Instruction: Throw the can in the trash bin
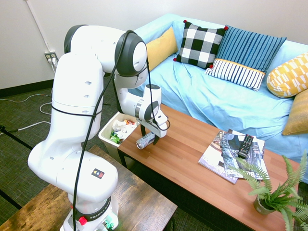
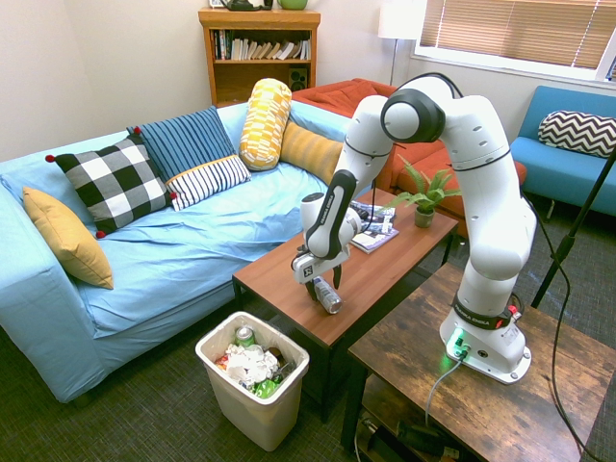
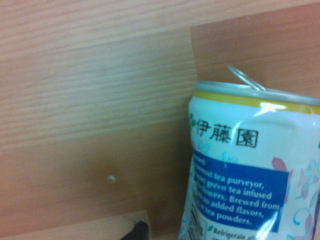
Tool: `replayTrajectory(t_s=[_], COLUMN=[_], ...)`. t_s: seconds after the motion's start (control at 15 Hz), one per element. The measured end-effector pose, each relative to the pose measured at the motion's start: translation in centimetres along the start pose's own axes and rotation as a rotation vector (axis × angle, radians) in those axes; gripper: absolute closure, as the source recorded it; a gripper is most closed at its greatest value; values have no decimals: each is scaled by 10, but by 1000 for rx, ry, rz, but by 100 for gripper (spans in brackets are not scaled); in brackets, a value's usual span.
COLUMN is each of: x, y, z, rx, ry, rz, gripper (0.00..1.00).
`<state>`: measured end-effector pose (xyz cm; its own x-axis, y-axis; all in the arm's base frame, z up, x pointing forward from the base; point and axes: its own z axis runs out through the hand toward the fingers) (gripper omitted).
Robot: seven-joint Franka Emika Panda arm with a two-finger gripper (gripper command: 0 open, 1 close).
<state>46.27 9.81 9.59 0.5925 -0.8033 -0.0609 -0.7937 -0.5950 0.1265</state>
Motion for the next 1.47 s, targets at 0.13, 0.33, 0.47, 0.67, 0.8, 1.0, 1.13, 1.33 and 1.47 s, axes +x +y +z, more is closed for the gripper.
replayTrajectory(t_s=[0.13,0.33,0.47,0.67,0.8,1.0,1.13,1.33,1.47], x=[1,5,6,7,-2,-56,-115,-187,-207], y=[-1,-2,-3,-7,-23,-70,-105,-143,-162], z=[0,-1,-2,-6,-26,-84,-111,-94,-67], rx=[3,6,11,18,30,36,26,-14,-49], ry=[-1,1,0,3,17,86,142,168,172], rz=[1,8,12,12,-10,-73,-122,-183,-207], gripper=[100,100,100,100,100,100,100,100,0])
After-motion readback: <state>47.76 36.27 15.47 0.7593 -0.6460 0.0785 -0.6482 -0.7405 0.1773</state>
